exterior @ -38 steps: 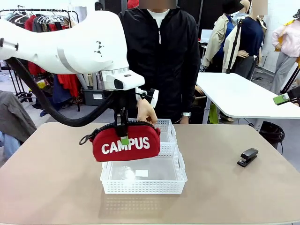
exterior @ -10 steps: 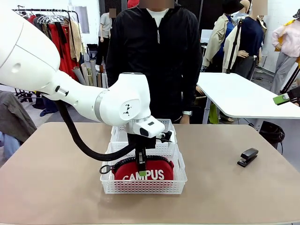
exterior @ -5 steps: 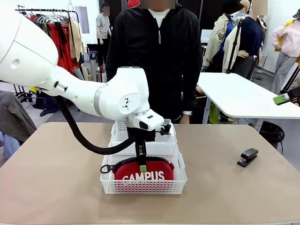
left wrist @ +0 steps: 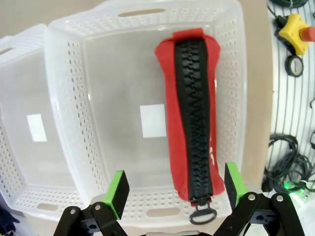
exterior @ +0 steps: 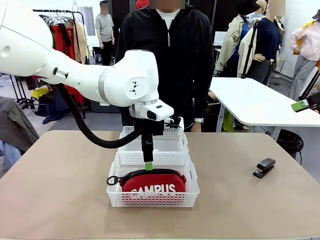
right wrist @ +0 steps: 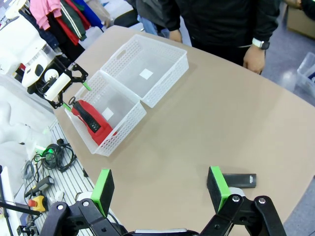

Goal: Distribute items into two baskets.
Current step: Place the picked Pencil pouch into the Organizing basket as instructed by the person, then pick up the Stapler that the person points to.

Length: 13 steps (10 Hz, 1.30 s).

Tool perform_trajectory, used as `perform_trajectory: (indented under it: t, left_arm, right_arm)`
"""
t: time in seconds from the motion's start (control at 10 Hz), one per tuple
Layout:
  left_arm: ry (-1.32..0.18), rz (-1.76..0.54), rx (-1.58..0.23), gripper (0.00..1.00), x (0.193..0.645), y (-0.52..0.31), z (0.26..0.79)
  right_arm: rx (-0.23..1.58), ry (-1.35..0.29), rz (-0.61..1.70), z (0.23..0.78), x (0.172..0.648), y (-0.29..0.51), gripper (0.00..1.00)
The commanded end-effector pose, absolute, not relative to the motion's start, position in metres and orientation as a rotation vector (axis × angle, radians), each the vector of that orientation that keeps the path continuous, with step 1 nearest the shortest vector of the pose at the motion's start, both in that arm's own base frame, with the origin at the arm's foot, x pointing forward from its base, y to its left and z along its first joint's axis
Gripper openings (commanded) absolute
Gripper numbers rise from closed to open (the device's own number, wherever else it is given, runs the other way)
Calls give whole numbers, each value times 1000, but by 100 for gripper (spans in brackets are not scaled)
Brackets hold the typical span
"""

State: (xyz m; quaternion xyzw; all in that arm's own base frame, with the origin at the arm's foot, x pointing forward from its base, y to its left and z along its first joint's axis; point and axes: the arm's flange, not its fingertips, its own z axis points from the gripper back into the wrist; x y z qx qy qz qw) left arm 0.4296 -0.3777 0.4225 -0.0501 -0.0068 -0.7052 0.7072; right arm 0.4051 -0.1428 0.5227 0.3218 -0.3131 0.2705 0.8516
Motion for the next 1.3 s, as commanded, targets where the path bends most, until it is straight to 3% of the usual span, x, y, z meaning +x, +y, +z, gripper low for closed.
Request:
perform_trajectory:
  t: [0.0,1.0,1.2]
  left_arm:
    - [1,-1595,-79,100,422,-372,431]
    - [-5,-1572,-112,100,429,-379,421]
    - [1,-1466,-209,100,460,-348,449]
  right_arm:
    - [679,-668,574,525,406,-142,100]
    - [679,-668,574,525,406,-142,100]
    - [679,-668,574,525,406,-142,100]
